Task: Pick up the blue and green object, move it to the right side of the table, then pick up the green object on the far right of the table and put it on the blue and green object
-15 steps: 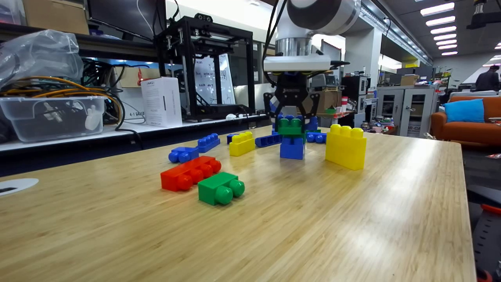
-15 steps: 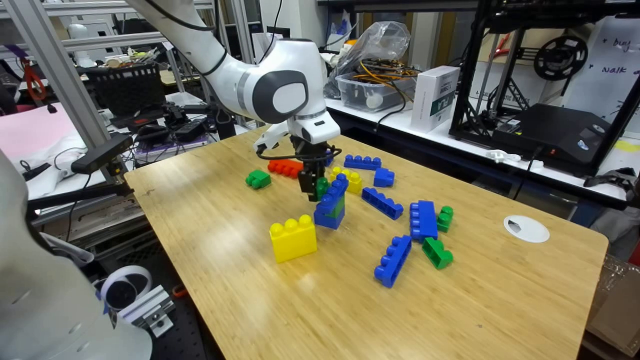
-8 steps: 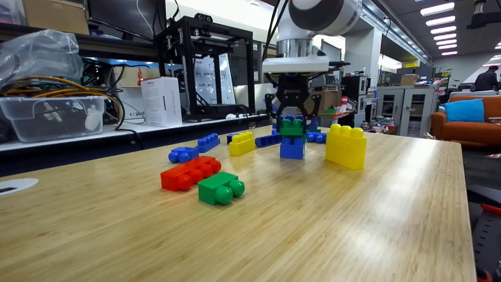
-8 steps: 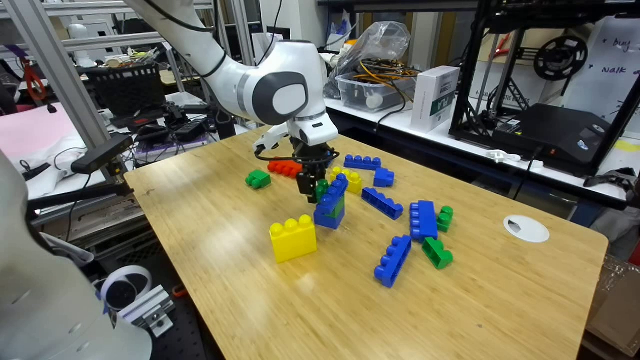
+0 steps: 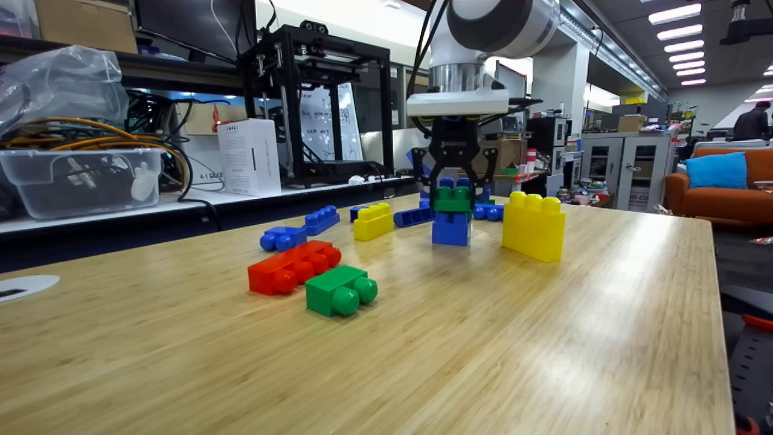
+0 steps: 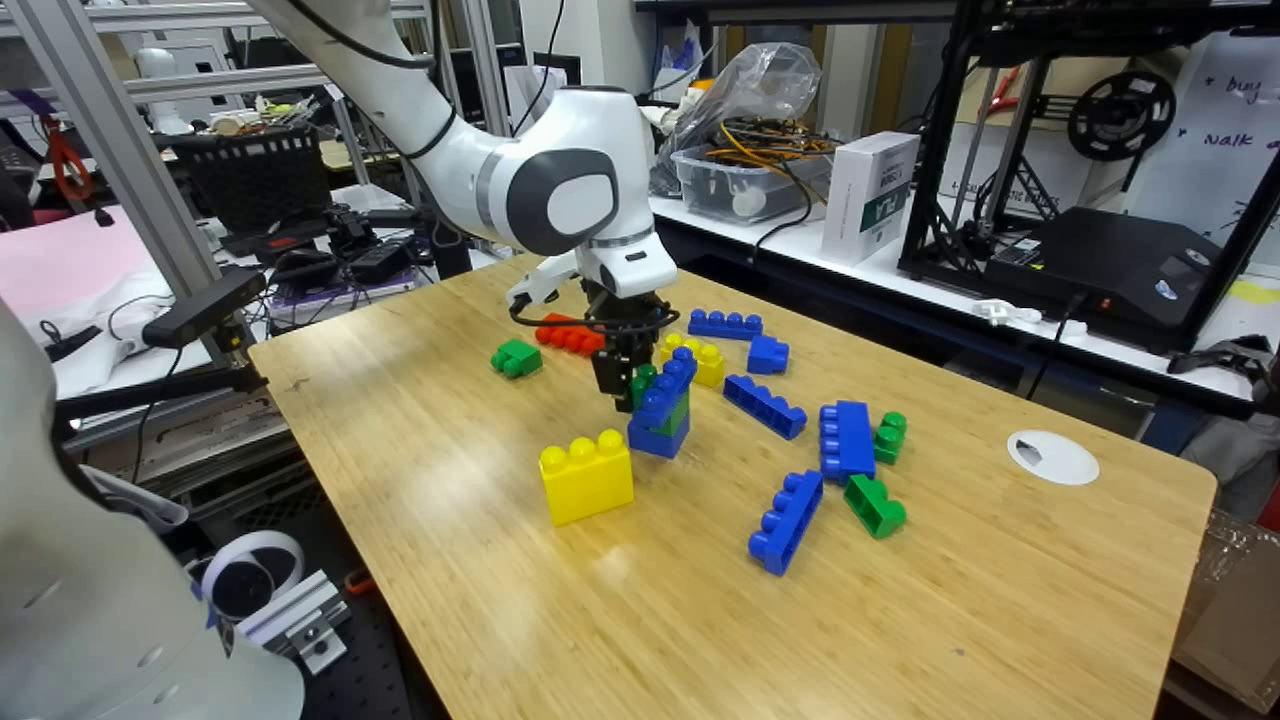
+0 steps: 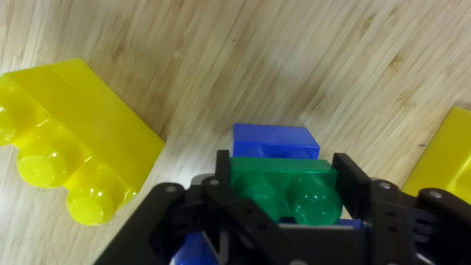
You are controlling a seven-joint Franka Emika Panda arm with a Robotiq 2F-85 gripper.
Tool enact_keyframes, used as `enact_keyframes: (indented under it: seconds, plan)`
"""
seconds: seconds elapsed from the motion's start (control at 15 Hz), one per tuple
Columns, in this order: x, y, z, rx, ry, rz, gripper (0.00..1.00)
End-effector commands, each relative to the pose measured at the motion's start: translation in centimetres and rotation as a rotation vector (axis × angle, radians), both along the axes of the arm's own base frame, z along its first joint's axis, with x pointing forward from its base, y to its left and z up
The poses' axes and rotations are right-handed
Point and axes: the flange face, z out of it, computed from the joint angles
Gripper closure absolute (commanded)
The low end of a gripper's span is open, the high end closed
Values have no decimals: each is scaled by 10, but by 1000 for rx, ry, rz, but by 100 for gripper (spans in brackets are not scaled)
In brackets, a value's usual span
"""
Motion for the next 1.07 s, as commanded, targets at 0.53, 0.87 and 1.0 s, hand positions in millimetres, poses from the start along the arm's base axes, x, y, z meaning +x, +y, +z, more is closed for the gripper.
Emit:
enact_keyframes:
  seconds: [0.53,0.87,1.0]
  plan:
    - [-1,-2,-17,2,-9,-16,56]
    - [-1,-2,-19,3,-8,-14,56]
    - [-1,-2,-19,4,-7,-12,56]
